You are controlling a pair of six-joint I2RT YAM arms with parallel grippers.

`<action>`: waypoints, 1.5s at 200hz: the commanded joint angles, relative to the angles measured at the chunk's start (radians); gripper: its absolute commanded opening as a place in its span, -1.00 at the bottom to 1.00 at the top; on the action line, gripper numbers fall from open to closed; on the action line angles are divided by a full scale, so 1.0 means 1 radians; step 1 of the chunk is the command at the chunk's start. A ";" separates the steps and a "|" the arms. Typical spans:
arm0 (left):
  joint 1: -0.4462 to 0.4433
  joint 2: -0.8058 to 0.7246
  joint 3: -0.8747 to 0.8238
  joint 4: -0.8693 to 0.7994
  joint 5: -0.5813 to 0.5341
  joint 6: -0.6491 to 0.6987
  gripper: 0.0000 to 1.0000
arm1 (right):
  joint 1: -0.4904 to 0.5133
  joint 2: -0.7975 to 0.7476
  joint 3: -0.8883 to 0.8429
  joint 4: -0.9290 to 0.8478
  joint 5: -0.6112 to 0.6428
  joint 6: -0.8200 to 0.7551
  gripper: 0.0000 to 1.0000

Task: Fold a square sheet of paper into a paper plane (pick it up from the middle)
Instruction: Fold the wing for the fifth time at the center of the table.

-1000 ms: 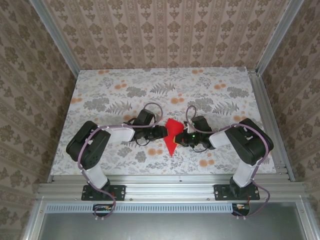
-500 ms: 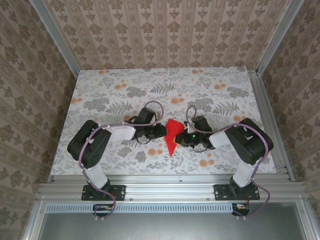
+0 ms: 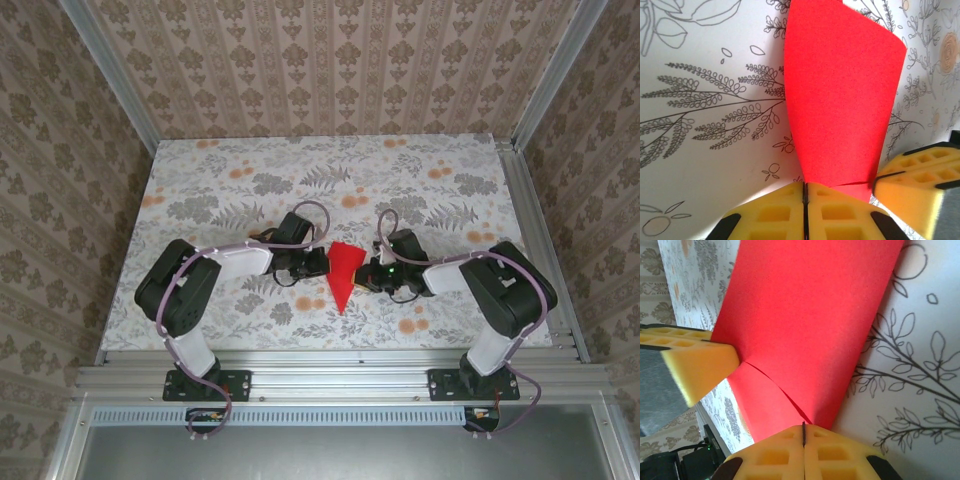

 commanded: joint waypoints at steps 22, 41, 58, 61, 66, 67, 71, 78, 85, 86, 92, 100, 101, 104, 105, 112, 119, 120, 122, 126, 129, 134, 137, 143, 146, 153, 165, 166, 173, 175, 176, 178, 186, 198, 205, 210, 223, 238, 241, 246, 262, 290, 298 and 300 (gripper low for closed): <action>-0.014 -0.001 0.037 -0.072 -0.028 0.057 -0.83 | -0.003 -0.033 0.018 -0.058 0.030 -0.014 -0.81; -0.018 0.005 0.046 -0.079 -0.031 0.061 -0.83 | -0.003 -0.018 0.021 -0.049 0.027 -0.007 -0.81; -0.020 0.010 0.055 -0.085 -0.036 0.065 -0.83 | -0.002 -0.003 0.024 -0.044 0.025 -0.006 -0.82; -0.019 0.010 0.056 -0.088 -0.036 0.068 -0.83 | -0.001 0.000 0.025 -0.042 0.024 -0.006 -0.82; -0.021 0.012 0.059 -0.093 -0.038 0.070 -0.83 | -0.001 0.005 0.025 -0.040 0.020 -0.006 -0.82; -0.021 0.012 0.060 -0.094 -0.038 0.070 -0.83 | -0.001 0.006 0.026 -0.040 0.020 -0.006 -0.82; -0.021 0.012 0.061 -0.097 -0.040 0.071 -0.83 | 0.000 0.010 0.026 -0.040 0.019 -0.006 -0.81; -0.023 0.012 0.065 -0.101 -0.041 0.073 -0.83 | 0.002 0.017 0.028 -0.040 0.018 -0.007 -0.82; -0.022 0.013 0.070 -0.105 -0.043 0.077 -0.83 | 0.004 0.024 0.030 -0.038 0.015 -0.008 -0.82; -0.022 0.013 0.070 -0.107 -0.043 0.077 -0.83 | 0.004 0.025 0.031 -0.038 0.014 -0.008 -0.82; -0.024 0.013 0.073 -0.111 -0.046 0.078 -0.83 | 0.006 0.031 0.033 -0.038 0.012 -0.011 -0.82; -0.024 0.015 0.075 -0.116 -0.051 0.082 -0.83 | 0.010 0.037 0.036 -0.044 0.013 -0.015 -0.82; -0.024 0.015 0.075 -0.116 -0.051 0.082 -0.83 | 0.011 0.037 0.037 -0.044 0.013 -0.015 -0.82; -0.024 0.015 0.076 -0.119 -0.052 0.083 -0.83 | 0.011 0.040 0.038 -0.047 0.012 -0.017 -0.82; -0.023 0.015 0.076 -0.119 -0.052 0.083 -0.83 | 0.011 0.040 0.038 -0.047 0.013 -0.018 -0.82; -0.025 0.015 0.079 -0.121 -0.054 0.084 -0.83 | 0.012 0.044 0.040 -0.050 0.012 -0.020 -0.83; -0.026 0.016 0.081 -0.122 -0.055 0.085 -0.83 | 0.014 0.050 0.041 -0.054 0.014 -0.022 -0.83; -0.026 0.016 0.081 -0.122 -0.055 0.085 -0.83 | 0.015 0.051 0.041 -0.055 0.014 -0.023 -0.83; -0.025 0.016 0.080 -0.123 -0.056 0.085 -0.83 | 0.014 0.051 0.042 -0.058 0.014 -0.025 -0.83; -0.027 0.018 0.083 -0.125 -0.056 0.087 -0.83 | 0.015 0.055 0.044 -0.063 0.016 -0.027 -0.84; -0.027 0.018 0.084 -0.126 -0.056 0.088 -0.83 | 0.015 0.057 0.044 -0.068 0.018 -0.030 -0.84; -0.029 0.020 0.088 -0.130 -0.058 0.088 -0.83 | 0.016 0.059 0.045 -0.071 0.020 -0.033 -0.84; -0.030 0.021 0.090 -0.132 -0.059 0.089 -0.83 | 0.016 0.061 0.046 -0.071 0.020 -0.033 -0.84; -0.031 0.022 0.094 -0.137 -0.060 0.091 -0.83 | 0.018 0.063 0.046 -0.071 0.022 -0.034 -0.85; -0.033 0.022 0.096 -0.139 -0.060 0.092 -0.83 | 0.017 0.065 0.045 -0.071 0.023 -0.034 -0.85; -0.034 0.024 0.100 -0.140 -0.058 0.090 -0.83 | 0.017 0.069 0.045 -0.073 0.024 -0.037 -0.85; -0.036 0.028 0.110 -0.142 -0.051 0.085 -0.83 | 0.018 0.073 0.044 -0.077 0.028 -0.042 -0.87; -0.036 0.028 0.111 -0.142 -0.051 0.086 -0.83 | 0.018 0.074 0.045 -0.078 0.028 -0.042 -0.87; -0.038 0.033 0.119 -0.148 -0.050 0.086 -0.83 | 0.017 0.075 0.044 -0.078 0.030 -0.043 -0.88; -0.039 0.034 0.121 -0.149 -0.050 0.086 -0.83 | 0.018 0.076 0.044 -0.078 0.030 -0.043 -0.88; -0.039 0.034 0.121 -0.149 -0.050 0.086 -0.83 | 0.018 0.076 0.044 -0.078 0.030 -0.043 -0.88; -0.040 0.035 0.123 -0.150 -0.050 0.086 -0.83 | 0.017 0.077 0.044 -0.078 0.029 -0.045 -0.87; -0.042 0.039 0.129 -0.152 -0.049 0.086 -0.83 | 0.018 0.079 0.044 -0.078 0.030 -0.047 -0.88; -0.045 0.044 0.139 -0.154 -0.046 0.084 -0.82 | 0.019 0.080 0.044 -0.081 0.031 -0.049 -0.88; -0.046 0.047 0.143 -0.155 -0.044 0.083 -0.83 | 0.018 0.082 0.047 -0.086 0.033 -0.053 -0.88; -0.048 0.048 0.147 -0.154 -0.041 0.083 -0.82 | 0.018 0.082 0.045 -0.088 0.034 -0.055 -0.89; -0.051 0.051 0.158 -0.160 -0.040 0.082 -0.82 | 0.018 0.084 0.046 -0.090 0.036 -0.058 -0.90; -0.055 0.056 0.164 -0.163 -0.036 0.082 -0.82 | 0.019 0.087 0.046 -0.089 0.036 -0.059 -0.90; -0.056 0.057 0.166 -0.164 -0.036 0.082 -0.82 | 0.017 0.087 0.046 -0.090 0.036 -0.059 -0.90; -0.058 0.058 0.168 -0.166 -0.034 0.082 -0.81 | 0.019 0.087 0.045 -0.089 0.037 -0.060 -0.90; -0.061 0.059 0.177 -0.176 -0.034 0.084 -0.81 | 0.019 0.088 0.044 -0.091 0.039 -0.064 -0.91; -0.063 0.061 0.189 -0.198 -0.046 0.092 -0.81 | 0.018 0.079 0.039 -0.106 0.047 -0.074 -0.92; -0.062 0.061 0.189 -0.204 -0.052 0.097 -0.81 | 0.018 0.074 0.038 -0.109 0.048 -0.076 -0.92; -0.062 0.061 0.189 -0.205 -0.054 0.097 -0.81 | 0.018 0.072 0.038 -0.109 0.048 -0.076 -0.92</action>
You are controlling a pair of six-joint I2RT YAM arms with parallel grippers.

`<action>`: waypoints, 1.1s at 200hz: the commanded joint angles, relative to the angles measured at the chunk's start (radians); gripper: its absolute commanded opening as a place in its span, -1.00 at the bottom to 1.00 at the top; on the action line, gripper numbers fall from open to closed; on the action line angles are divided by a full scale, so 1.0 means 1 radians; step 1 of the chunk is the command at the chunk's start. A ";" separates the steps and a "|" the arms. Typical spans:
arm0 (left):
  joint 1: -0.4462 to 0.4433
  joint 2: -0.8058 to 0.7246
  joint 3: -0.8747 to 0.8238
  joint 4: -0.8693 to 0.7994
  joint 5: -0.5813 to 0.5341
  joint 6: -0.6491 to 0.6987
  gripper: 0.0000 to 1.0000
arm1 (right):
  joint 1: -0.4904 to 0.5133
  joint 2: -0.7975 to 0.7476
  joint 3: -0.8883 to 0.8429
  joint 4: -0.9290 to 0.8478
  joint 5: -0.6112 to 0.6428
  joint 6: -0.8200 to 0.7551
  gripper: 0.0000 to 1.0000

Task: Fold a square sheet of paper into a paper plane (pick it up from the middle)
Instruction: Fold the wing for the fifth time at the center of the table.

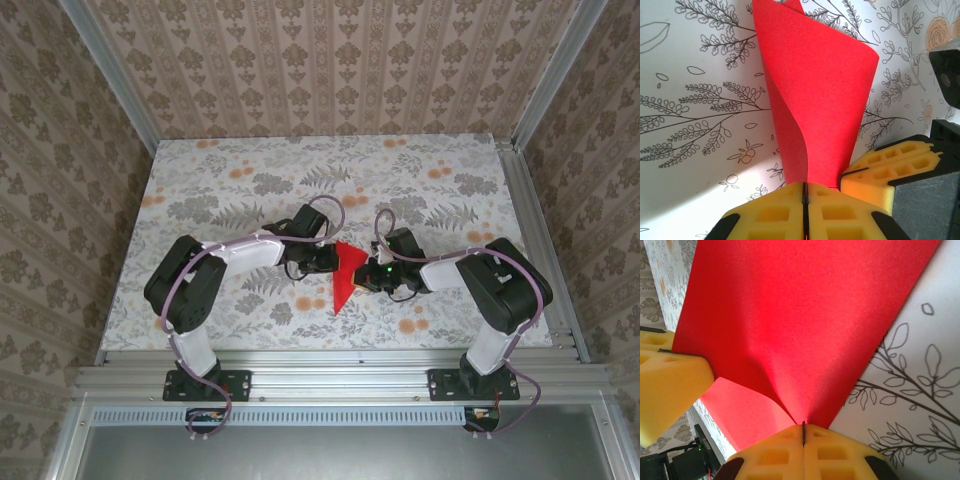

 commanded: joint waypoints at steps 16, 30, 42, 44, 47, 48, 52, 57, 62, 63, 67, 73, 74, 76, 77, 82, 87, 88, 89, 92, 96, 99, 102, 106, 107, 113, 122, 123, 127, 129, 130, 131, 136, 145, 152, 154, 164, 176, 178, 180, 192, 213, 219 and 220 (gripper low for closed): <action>-0.002 0.010 0.017 -0.046 -0.021 0.032 -0.82 | 0.010 0.009 0.002 -0.070 0.039 -0.037 -0.91; 0.003 0.003 -0.002 -0.045 -0.033 0.028 -0.82 | 0.011 -0.016 0.003 -0.085 0.039 -0.040 -0.89; 0.011 -0.009 -0.022 -0.032 -0.037 0.019 -0.83 | 0.010 -0.035 0.008 -0.103 0.043 -0.046 -0.88; 0.013 -0.012 -0.026 -0.029 -0.039 0.017 -0.82 | 0.010 -0.038 0.009 -0.107 0.045 -0.048 -0.88; 0.013 -0.015 -0.031 -0.025 -0.038 0.016 -0.82 | 0.009 -0.041 0.011 -0.113 0.047 -0.050 -0.88; 0.014 -0.015 -0.032 -0.023 -0.038 0.014 -0.82 | 0.009 -0.043 0.012 -0.116 0.047 -0.051 -0.88; 0.016 -0.020 -0.038 -0.017 -0.036 0.012 -0.83 | 0.009 -0.045 0.013 -0.121 0.049 -0.053 -0.88; 0.021 -0.023 -0.044 -0.010 -0.032 0.008 -0.82 | 0.010 -0.045 0.015 -0.125 0.048 -0.055 -0.88; 0.024 -0.024 -0.048 -0.004 -0.029 0.005 -0.82 | 0.010 -0.045 0.017 -0.126 0.047 -0.056 -0.88; 0.024 -0.024 -0.049 -0.004 -0.028 0.004 -0.82 | 0.010 -0.044 0.018 -0.126 0.047 -0.056 -0.88; 0.026 -0.025 -0.051 -0.002 -0.026 0.005 -0.82 | 0.009 -0.043 0.017 -0.125 0.046 -0.055 -0.88; 0.030 -0.025 -0.056 0.002 -0.022 0.004 -0.82 | 0.009 -0.041 0.016 -0.122 0.043 -0.055 -0.88; 0.031 -0.025 -0.056 0.002 -0.021 0.003 -0.82 | 0.009 -0.041 0.016 -0.122 0.044 -0.054 -0.88; 0.031 -0.025 -0.057 0.005 -0.020 0.001 -0.82 | 0.009 -0.039 0.017 -0.121 0.043 -0.053 -0.88; 0.032 -0.026 -0.058 0.007 -0.019 0.000 -0.82 | 0.009 -0.039 0.015 -0.120 0.043 -0.053 -0.88; 0.035 -0.027 -0.064 0.014 -0.013 -0.004 -0.82 | 0.009 -0.039 0.015 -0.117 0.043 -0.050 -0.88; 0.038 -0.027 -0.070 0.021 -0.011 -0.008 -0.81 | 0.009 -0.038 0.014 -0.113 0.042 -0.048 -0.88; 0.039 -0.028 -0.071 0.023 -0.010 -0.009 -0.81 | 0.009 -0.038 0.013 -0.112 0.041 -0.047 -0.88; 0.040 -0.028 -0.071 0.024 -0.010 -0.011 -0.82 | 0.009 -0.038 0.013 -0.111 0.041 -0.046 -0.88; 0.042 -0.028 -0.074 0.028 -0.008 -0.011 -0.81 | 0.009 -0.041 0.012 -0.109 0.041 -0.045 -0.87; 0.044 -0.028 -0.078 0.033 -0.006 -0.013 -0.81 | 0.009 -0.041 0.011 -0.105 0.040 -0.042 -0.87; 0.046 -0.028 -0.081 0.034 -0.003 -0.014 -0.81 | 0.009 -0.043 0.012 -0.102 0.039 -0.040 -0.87; 0.047 -0.026 -0.083 0.038 -0.003 -0.015 -0.81 | 0.009 -0.045 0.011 -0.101 0.038 -0.037 -0.87; 0.049 -0.027 -0.086 0.040 0.001 -0.015 -0.81 | 0.009 -0.049 0.011 -0.100 0.038 -0.036 -0.85; 0.049 -0.027 -0.086 0.041 0.001 -0.016 -0.81 | 0.009 -0.049 0.011 -0.100 0.038 -0.036 -0.85; 0.050 -0.027 -0.088 0.042 0.003 -0.016 -0.81 | 0.009 -0.055 0.012 -0.097 0.037 -0.031 -0.85; 0.053 -0.026 -0.087 0.043 0.005 -0.014 -0.81 | 0.009 -0.064 0.014 -0.099 0.035 -0.030 -0.83; 0.052 -0.025 -0.088 0.043 0.005 -0.014 -0.81 | 0.009 -0.065 0.015 -0.099 0.035 -0.030 -0.82; 0.054 -0.024 -0.088 0.043 0.005 -0.013 -0.81 | 0.009 -0.070 0.016 -0.102 0.035 -0.030 -0.81; 0.054 -0.024 -0.088 0.043 0.006 -0.014 -0.81 | 0.009 -0.071 0.018 -0.104 0.035 -0.030 -0.81; 0.055 -0.024 -0.088 0.043 0.006 -0.013 -0.81 | 0.009 -0.073 0.018 -0.105 0.035 -0.030 -0.81; 0.054 -0.024 -0.088 0.044 0.005 -0.013 -0.81 | 0.009 -0.074 0.018 -0.105 0.035 -0.030 -0.81; 0.055 -0.024 -0.089 0.045 0.006 -0.014 -0.81 | 0.009 -0.080 0.020 -0.109 0.035 -0.029 -0.81; 0.056 -0.022 -0.091 0.051 0.009 -0.014 -0.81 | 0.009 -0.094 0.023 -0.111 0.031 -0.025 -0.80; 0.057 -0.021 -0.092 0.053 0.010 -0.014 -0.81 | 0.010 -0.105 0.022 -0.109 0.028 -0.021 -0.80; 0.056 -0.020 -0.092 0.053 0.010 -0.013 -0.81 | 0.011 -0.110 0.022 -0.109 0.027 -0.020 -0.80; 0.058 -0.018 -0.090 0.053 0.011 -0.013 -0.81 | 0.011 -0.126 0.019 -0.105 0.021 -0.010 -0.80; 0.057 -0.015 -0.089 0.053 0.012 -0.011 -0.81 | 0.016 -0.147 0.013 -0.091 0.017 0.005 -0.81; 0.057 -0.015 -0.089 0.053 0.013 -0.010 -0.81 | 0.018 -0.149 0.013 -0.088 0.015 0.007 -0.81; 0.057 -0.013 -0.089 0.054 0.013 -0.009 -0.81 | 0.019 -0.152 0.013 -0.085 0.013 0.012 -0.81; 0.058 -0.010 -0.087 0.052 0.012 -0.008 -0.81 | 0.037 -0.162 0.014 -0.077 0.015 0.025 -0.81; 0.057 -0.001 -0.081 0.050 0.018 -0.003 -0.81 | 0.074 -0.147 0.032 -0.072 0.027 0.033 -0.82; 0.058 0.000 -0.078 0.048 0.016 -0.004 -0.81 | 0.080 -0.136 0.034 -0.073 0.031 0.032 -0.82; 0.057 0.000 -0.078 0.048 0.017 -0.003 -0.81 | 0.081 -0.133 0.034 -0.072 0.031 0.032 -0.82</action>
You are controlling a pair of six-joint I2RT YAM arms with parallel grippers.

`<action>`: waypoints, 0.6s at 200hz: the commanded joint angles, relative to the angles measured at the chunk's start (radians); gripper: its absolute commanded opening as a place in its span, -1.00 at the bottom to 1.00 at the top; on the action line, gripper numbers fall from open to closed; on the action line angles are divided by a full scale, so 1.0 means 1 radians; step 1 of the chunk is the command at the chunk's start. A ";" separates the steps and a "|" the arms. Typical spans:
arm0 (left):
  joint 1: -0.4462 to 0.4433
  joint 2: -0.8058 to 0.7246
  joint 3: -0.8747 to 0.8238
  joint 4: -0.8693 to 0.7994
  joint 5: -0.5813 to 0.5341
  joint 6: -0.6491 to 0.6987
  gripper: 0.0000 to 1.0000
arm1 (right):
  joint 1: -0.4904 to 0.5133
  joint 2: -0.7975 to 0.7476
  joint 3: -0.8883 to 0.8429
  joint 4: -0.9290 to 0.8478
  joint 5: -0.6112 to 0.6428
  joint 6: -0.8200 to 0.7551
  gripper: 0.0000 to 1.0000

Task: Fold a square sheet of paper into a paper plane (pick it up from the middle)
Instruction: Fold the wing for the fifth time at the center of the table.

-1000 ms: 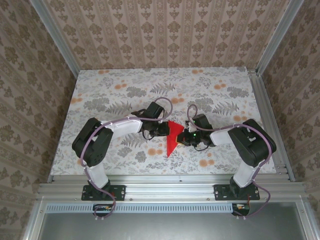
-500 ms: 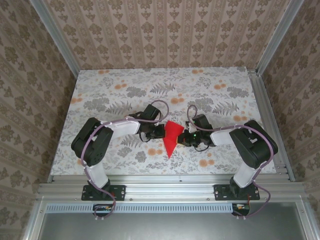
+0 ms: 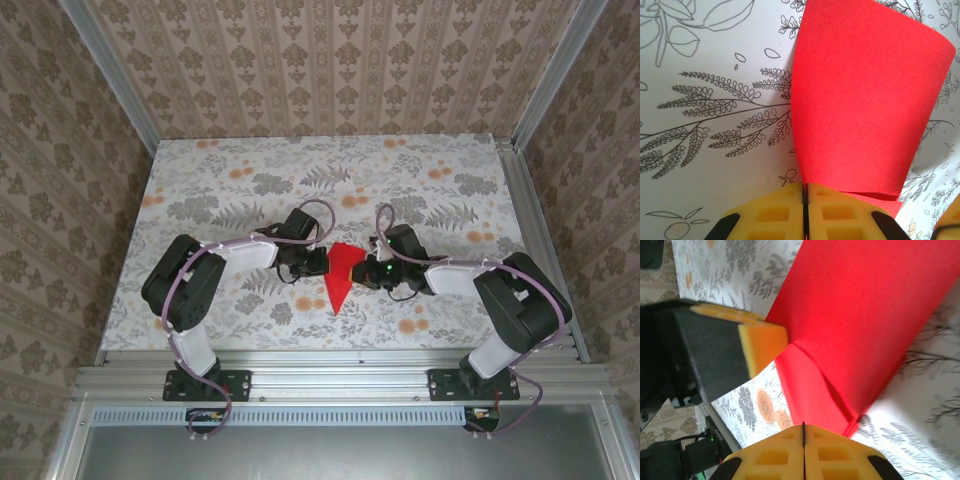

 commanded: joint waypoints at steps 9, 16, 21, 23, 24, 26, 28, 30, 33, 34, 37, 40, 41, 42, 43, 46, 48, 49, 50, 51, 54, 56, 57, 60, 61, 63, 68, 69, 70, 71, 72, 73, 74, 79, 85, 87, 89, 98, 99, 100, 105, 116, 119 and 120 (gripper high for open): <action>0.004 -0.001 0.003 0.003 0.017 0.001 -0.81 | 0.036 0.030 0.032 0.016 0.014 0.026 -0.83; 0.004 -0.001 0.004 0.001 0.016 0.004 -0.81 | 0.036 0.046 0.032 0.025 0.015 0.026 -0.83; 0.004 -0.001 0.005 -0.002 0.015 0.006 -0.81 | 0.037 0.058 0.033 0.029 0.018 0.027 -0.84; 0.004 -0.002 0.005 -0.003 0.015 0.006 -0.81 | 0.036 0.062 0.035 0.029 0.019 0.027 -0.84; 0.004 -0.003 0.005 -0.004 0.015 0.007 -0.81 | 0.037 0.065 0.035 0.028 0.020 0.027 -0.84; 0.004 -0.003 0.004 -0.005 0.015 0.007 -0.81 | 0.038 0.069 0.036 0.028 0.021 0.026 -0.84; 0.004 -0.003 0.005 -0.006 0.016 0.008 -0.81 | 0.038 0.073 0.037 0.028 0.023 0.025 -0.84; 0.004 -0.004 0.005 -0.007 0.016 0.008 -0.81 | 0.038 0.077 0.039 0.027 0.025 0.024 -0.84; 0.004 -0.004 0.004 -0.008 0.015 0.009 -0.81 | 0.038 0.082 0.041 0.025 0.028 0.021 -0.85; 0.004 -0.004 0.005 -0.008 0.016 0.009 -0.81 | 0.038 0.084 0.042 0.025 0.029 0.020 -0.85; 0.004 -0.005 0.004 -0.009 0.016 0.010 -0.81 | 0.038 0.089 0.045 0.020 0.033 0.018 -0.85; 0.004 -0.006 0.004 -0.010 0.015 0.010 -0.81 | 0.039 0.094 0.048 0.017 0.035 0.016 -0.85; 0.004 -0.006 0.005 -0.010 0.015 0.010 -0.81 | 0.039 0.096 0.048 0.016 0.036 0.014 -0.85; 0.004 -0.006 0.005 -0.011 0.015 0.011 -0.81 | 0.039 0.096 0.049 0.016 0.037 0.013 -0.85; 0.004 -0.007 0.005 -0.011 0.015 0.012 -0.81 | 0.039 0.098 0.050 0.015 0.037 0.013 -0.86; 0.004 -0.008 0.005 -0.012 0.016 0.012 -0.81 | 0.039 0.103 0.052 0.014 0.041 0.010 -0.86; 0.004 -0.008 0.005 -0.013 0.016 0.013 -0.81 | 0.039 0.106 0.054 0.012 0.042 0.009 -0.86; 0.004 -0.009 0.004 -0.013 0.016 0.012 -0.81 | 0.039 0.108 0.054 0.011 0.043 0.008 -0.86; 0.004 -0.008 0.004 -0.013 0.015 0.012 -0.80 | 0.039 0.110 0.055 0.010 0.044 0.008 -0.86; 0.004 -0.009 0.005 -0.013 0.015 0.012 -0.80 | 0.039 0.111 0.056 0.010 0.044 0.006 -0.86; 0.004 -0.010 0.004 -0.014 0.015 0.011 -0.80 | 0.039 0.116 0.057 0.008 0.046 0.006 -0.86; 0.004 -0.011 0.004 -0.013 0.015 0.013 -0.80 | 0.039 0.120 0.059 0.006 0.047 0.005 -0.86; 0.004 -0.011 0.003 -0.013 0.016 0.012 -0.80 | 0.039 0.120 0.059 0.005 0.047 0.004 -0.86; 0.004 -0.012 0.004 -0.013 0.017 0.012 -0.80 | 0.039 0.125 0.061 0.005 0.047 0.004 -0.86; 0.004 -0.012 0.004 -0.013 0.018 0.012 -0.81 | 0.039 0.126 0.062 0.006 0.047 0.003 -0.86; 0.004 -0.012 0.003 -0.014 0.018 0.012 -0.80 | 0.039 0.129 0.063 0.005 0.046 0.003 -0.86; 0.005 -0.012 0.006 -0.014 0.021 0.012 -0.80 | 0.039 0.136 0.063 0.006 0.047 0.002 -0.86; 0.004 -0.013 0.006 -0.014 0.021 0.013 -0.80 | 0.039 0.138 0.064 0.007 0.048 0.003 -0.86; 0.004 -0.013 0.006 -0.013 0.021 0.013 -0.80 | 0.039 0.140 0.064 0.006 0.049 0.003 -0.86; 0.004 -0.014 0.007 -0.014 0.021 0.012 -0.79 | 0.039 0.142 0.064 0.007 0.049 0.003 -0.86; 0.004 -0.014 0.006 -0.014 0.022 0.012 -0.79 | 0.039 0.143 0.064 0.006 0.049 0.002 -0.86; 0.004 -0.016 0.006 -0.013 0.022 0.013 -0.79 | 0.039 0.144 0.064 0.005 0.050 0.003 -0.86; 0.005 -0.016 0.007 -0.014 0.023 0.012 -0.79 | 0.039 0.147 0.064 0.004 0.051 0.003 -0.86; 0.004 -0.017 0.008 -0.015 0.024 0.013 -0.78 | 0.039 0.153 0.064 0.000 0.056 0.000 -0.87; 0.004 -0.019 0.009 -0.015 0.026 0.014 -0.77 | 0.039 0.158 0.065 -0.007 0.059 -0.004 -0.87; 0.004 -0.020 0.010 -0.015 0.026 0.015 -0.76 | 0.039 0.160 0.064 -0.007 0.059 -0.004 -0.87; 0.004 -0.020 0.009 -0.016 0.027 0.014 -0.76 | 0.039 0.161 0.064 -0.008 0.060 -0.005 -0.87; 0.004 -0.024 0.012 -0.019 0.028 0.015 -0.72 | 0.039 0.163 0.062 -0.018 0.067 -0.012 -0.87; 0.004 -0.024 0.012 -0.019 0.028 0.015 -0.71 | 0.039 0.163 0.063 -0.021 0.068 -0.014 -0.87; 0.004 -0.025 0.012 -0.021 0.028 0.015 -0.71 | 0.039 0.163 0.063 -0.022 0.069 -0.014 -0.87; 0.004 -0.027 0.015 -0.023 0.028 0.015 -0.68 | 0.039 0.165 0.064 -0.037 0.074 -0.021 -0.88; 0.004 -0.035 0.017 -0.027 0.029 0.017 -0.62 | 0.039 0.165 0.064 -0.049 0.080 -0.029 -0.88; 0.003 -0.036 0.017 -0.028 0.029 0.017 -0.61 | 0.038 0.165 0.062 -0.051 0.080 -0.031 -0.88; 0.002 -0.037 0.017 -0.029 0.029 0.017 -0.61 | 0.039 0.165 0.061 -0.052 0.081 -0.031 -0.88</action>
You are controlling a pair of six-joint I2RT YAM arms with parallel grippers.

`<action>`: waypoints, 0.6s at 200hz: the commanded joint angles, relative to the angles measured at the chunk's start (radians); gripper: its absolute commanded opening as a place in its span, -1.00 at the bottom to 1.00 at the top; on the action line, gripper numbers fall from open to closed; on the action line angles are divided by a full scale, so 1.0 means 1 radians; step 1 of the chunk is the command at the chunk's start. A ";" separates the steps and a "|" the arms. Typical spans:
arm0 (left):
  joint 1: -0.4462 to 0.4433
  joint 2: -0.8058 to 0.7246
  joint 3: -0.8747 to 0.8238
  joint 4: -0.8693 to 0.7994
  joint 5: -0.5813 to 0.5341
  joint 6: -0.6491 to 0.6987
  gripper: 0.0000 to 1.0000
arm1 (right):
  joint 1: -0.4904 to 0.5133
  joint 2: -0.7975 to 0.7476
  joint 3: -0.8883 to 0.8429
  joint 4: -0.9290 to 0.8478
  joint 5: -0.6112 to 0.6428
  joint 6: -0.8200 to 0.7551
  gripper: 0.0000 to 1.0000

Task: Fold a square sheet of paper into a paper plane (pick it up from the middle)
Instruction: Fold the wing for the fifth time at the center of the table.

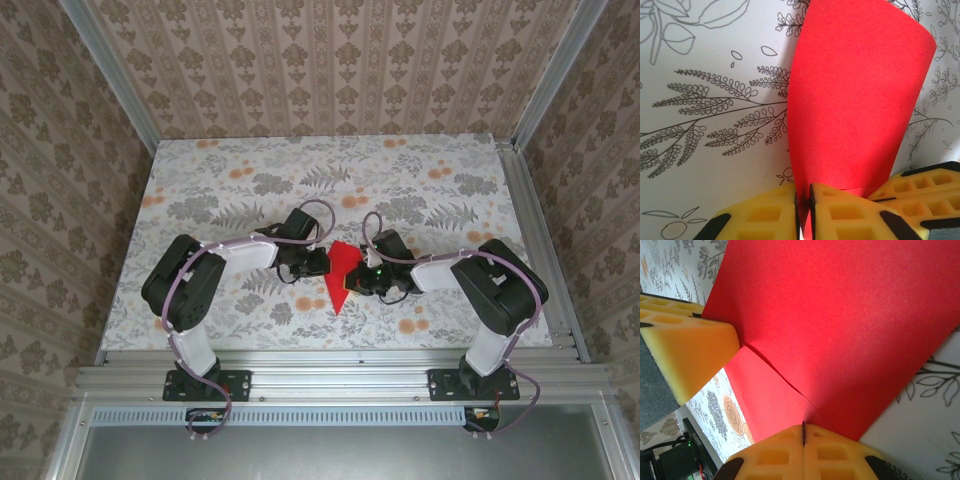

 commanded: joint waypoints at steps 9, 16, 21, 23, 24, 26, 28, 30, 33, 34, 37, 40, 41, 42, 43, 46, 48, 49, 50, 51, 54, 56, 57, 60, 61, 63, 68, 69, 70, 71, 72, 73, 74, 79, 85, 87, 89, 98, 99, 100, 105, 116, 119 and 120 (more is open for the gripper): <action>0.003 -0.043 0.017 -0.027 0.024 0.016 -0.57 | 0.002 0.022 0.014 -0.065 0.044 -0.040 -0.88; 0.002 -0.049 0.017 -0.024 0.027 0.015 -0.54 | 0.002 0.024 0.011 -0.065 0.043 -0.041 -0.88; 0.002 -0.055 0.016 -0.023 0.028 0.015 -0.51 | 0.002 0.027 0.011 -0.063 0.044 -0.042 -0.89; 0.002 -0.056 0.015 -0.022 0.029 0.015 -0.50 | 0.002 0.028 0.010 -0.062 0.044 -0.040 -0.89; 0.001 -0.058 0.015 -0.022 0.029 0.014 -0.49 | 0.002 0.028 0.010 -0.062 0.043 -0.041 -0.89; 0.000 -0.060 0.012 -0.021 0.029 0.014 -0.47 | 0.002 0.029 0.010 -0.061 0.044 -0.041 -0.89; -0.002 -0.063 0.012 -0.019 0.029 0.013 -0.45 | 0.002 0.030 0.008 -0.061 0.044 -0.040 -0.89; -0.002 -0.064 0.012 -0.018 0.028 0.012 -0.44 | 0.002 0.031 0.007 -0.061 0.044 -0.040 -0.89; -0.004 -0.067 0.010 -0.017 0.028 0.012 -0.42 | 0.002 0.033 0.007 -0.060 0.043 -0.040 -0.89; -0.004 -0.067 0.009 -0.016 0.029 0.012 -0.41 | 0.002 0.033 0.007 -0.059 0.043 -0.040 -0.89; -0.005 -0.070 0.008 -0.016 0.029 0.010 -0.40 | 0.002 0.034 0.006 -0.058 0.043 -0.040 -0.89; -0.007 -0.072 0.006 -0.015 0.030 0.009 -0.38 | 0.002 0.035 0.005 -0.057 0.043 -0.040 -0.89; -0.008 -0.073 0.007 -0.014 0.030 0.008 -0.38 | 0.002 0.035 0.005 -0.057 0.043 -0.040 -0.89; -0.009 -0.074 0.007 -0.015 0.031 0.008 -0.38 | 0.002 0.035 0.004 -0.058 0.044 -0.041 -0.89; -0.009 -0.074 0.005 -0.014 0.031 0.008 -0.38 | 0.002 0.035 0.004 -0.057 0.044 -0.040 -0.89; -0.012 -0.077 0.004 -0.014 0.031 0.007 -0.37 | 0.002 0.035 0.003 -0.057 0.044 -0.041 -0.89; -0.014 -0.078 0.004 -0.014 0.033 0.007 -0.37 | 0.002 0.037 0.002 -0.057 0.044 -0.041 -0.89; -0.013 -0.080 0.003 -0.014 0.034 0.007 -0.36 | 0.001 0.036 0.002 -0.056 0.044 -0.041 -0.90; -0.014 -0.080 0.002 -0.015 0.034 0.007 -0.36 | 0.000 0.036 0.002 -0.056 0.044 -0.041 -0.90; -0.014 -0.081 0.002 -0.014 0.034 0.008 -0.36 | 0.000 0.036 0.001 -0.056 0.044 -0.040 -0.90; -0.016 -0.083 0.001 -0.014 0.034 0.007 -0.35 | 0.000 0.036 0.000 -0.056 0.046 -0.040 -0.90; -0.018 -0.086 0.000 -0.015 0.034 0.007 -0.36 | 0.000 0.035 -0.001 -0.056 0.046 -0.041 -0.90; -0.018 -0.087 0.000 -0.015 0.034 0.008 -0.36 | 0.000 0.035 -0.002 -0.056 0.045 -0.041 -0.90; -0.020 -0.090 -0.002 -0.015 0.033 0.005 -0.35 | -0.001 0.035 -0.003 -0.055 0.046 -0.042 -0.90; -0.020 -0.092 -0.003 -0.015 0.033 0.005 -0.34 | -0.001 0.035 -0.004 -0.055 0.046 -0.042 -0.90; -0.022 -0.092 -0.005 -0.015 0.032 0.005 -0.34 | -0.001 0.035 -0.005 -0.054 0.045 -0.042 -0.90; -0.024 -0.097 -0.009 -0.015 0.031 0.003 -0.35 | -0.003 0.034 -0.008 -0.053 0.046 -0.042 -0.90; -0.023 -0.098 -0.010 -0.015 0.031 0.003 -0.34 | -0.003 0.034 -0.009 -0.053 0.046 -0.041 -0.90; -0.023 -0.099 -0.012 -0.015 0.031 0.002 -0.34 | -0.003 0.034 -0.009 -0.052 0.046 -0.041 -0.90; -0.024 -0.100 -0.012 -0.014 0.031 0.002 -0.34 | -0.003 0.034 -0.010 -0.051 0.046 -0.041 -0.90; -0.024 -0.101 -0.013 -0.014 0.030 0.002 -0.34 | -0.003 0.034 -0.010 -0.051 0.046 -0.041 -0.90; -0.024 -0.102 -0.015 -0.014 0.030 0.002 -0.34 | -0.003 0.034 -0.011 -0.051 0.046 -0.041 -0.90; -0.025 -0.103 -0.015 -0.014 0.029 0.002 -0.34 | -0.003 0.035 -0.011 -0.051 0.046 -0.040 -0.90; -0.027 -0.105 -0.020 -0.011 0.029 -0.001 -0.34 | -0.004 0.033 -0.015 -0.048 0.044 -0.040 -0.90; -0.028 -0.105 -0.025 -0.010 0.027 -0.002 -0.33 | -0.005 0.033 -0.018 -0.044 0.044 -0.038 -0.90; -0.029 -0.107 -0.026 -0.009 0.026 -0.002 -0.33 | -0.005 0.031 -0.018 -0.044 0.043 -0.039 -0.90; -0.030 -0.106 -0.027 -0.009 0.027 -0.003 -0.33 | -0.005 0.030 -0.019 -0.043 0.043 -0.039 -0.90; -0.033 -0.103 -0.031 -0.009 0.028 -0.003 -0.33 | -0.006 0.028 -0.022 -0.040 0.044 -0.037 -0.90; -0.033 -0.103 -0.031 -0.009 0.028 -0.003 -0.33 | -0.006 0.029 -0.023 -0.040 0.044 -0.037 -0.90; -0.033 -0.102 -0.031 -0.009 0.029 -0.002 -0.33 | -0.006 0.028 -0.023 -0.040 0.044 -0.037 -0.90; -0.034 -0.099 -0.031 -0.009 0.030 -0.002 -0.33 | -0.006 0.027 -0.023 -0.040 0.043 -0.037 -0.90; -0.042 -0.096 -0.030 -0.009 0.029 -0.002 -0.34 | -0.008 0.026 -0.026 -0.039 0.043 -0.036 -0.90; -0.043 -0.096 -0.031 -0.009 0.029 -0.002 -0.34 | -0.008 0.026 -0.026 -0.039 0.043 -0.035 -0.91; -0.044 -0.096 -0.031 -0.009 0.028 -0.003 -0.34 | -0.008 0.026 -0.026 -0.038 0.043 -0.035 -0.91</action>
